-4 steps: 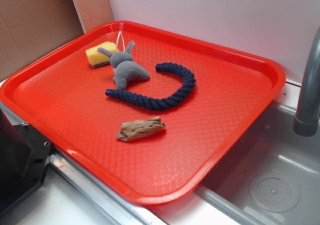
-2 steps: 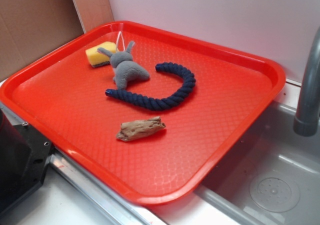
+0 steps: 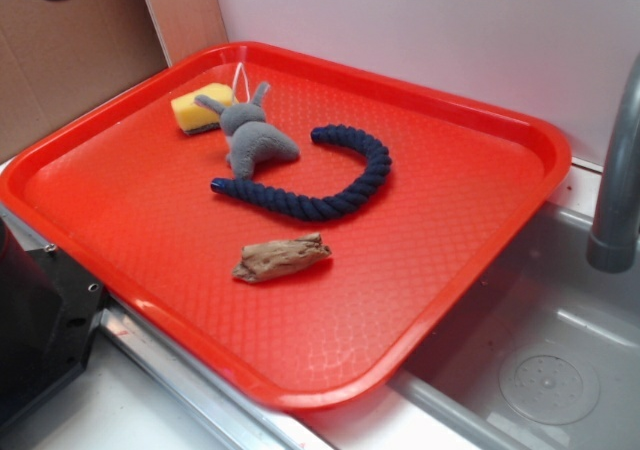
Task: Grab the wood chip.
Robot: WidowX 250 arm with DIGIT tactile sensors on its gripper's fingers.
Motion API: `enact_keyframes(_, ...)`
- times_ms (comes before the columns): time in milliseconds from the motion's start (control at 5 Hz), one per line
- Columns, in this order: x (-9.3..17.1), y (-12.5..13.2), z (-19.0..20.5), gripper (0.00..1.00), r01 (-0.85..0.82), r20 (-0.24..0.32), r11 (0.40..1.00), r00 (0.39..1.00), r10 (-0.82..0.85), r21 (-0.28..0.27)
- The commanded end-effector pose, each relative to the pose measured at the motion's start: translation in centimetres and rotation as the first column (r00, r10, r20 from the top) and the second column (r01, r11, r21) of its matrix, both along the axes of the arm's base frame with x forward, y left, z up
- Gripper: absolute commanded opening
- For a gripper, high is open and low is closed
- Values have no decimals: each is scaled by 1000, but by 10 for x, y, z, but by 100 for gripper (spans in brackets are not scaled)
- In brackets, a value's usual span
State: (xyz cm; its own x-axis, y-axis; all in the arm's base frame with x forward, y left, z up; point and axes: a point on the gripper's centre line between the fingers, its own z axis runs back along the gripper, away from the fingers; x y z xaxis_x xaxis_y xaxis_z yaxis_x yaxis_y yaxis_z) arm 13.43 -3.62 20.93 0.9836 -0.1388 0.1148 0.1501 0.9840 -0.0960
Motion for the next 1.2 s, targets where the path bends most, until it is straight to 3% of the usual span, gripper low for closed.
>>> enact_keyframes(0,25,-37,-41,100,170,96,984,982,-165,-50)
enact_keyframes(200,29,-54,-68,100,285,87,952,957,-276,-110)
enact_keyframes(400,30,-66,-95,100,324,67,940,946,-318,-111)
enact_keyframes(1000,28,-77,-175,100,404,-28,914,915,-404,25)
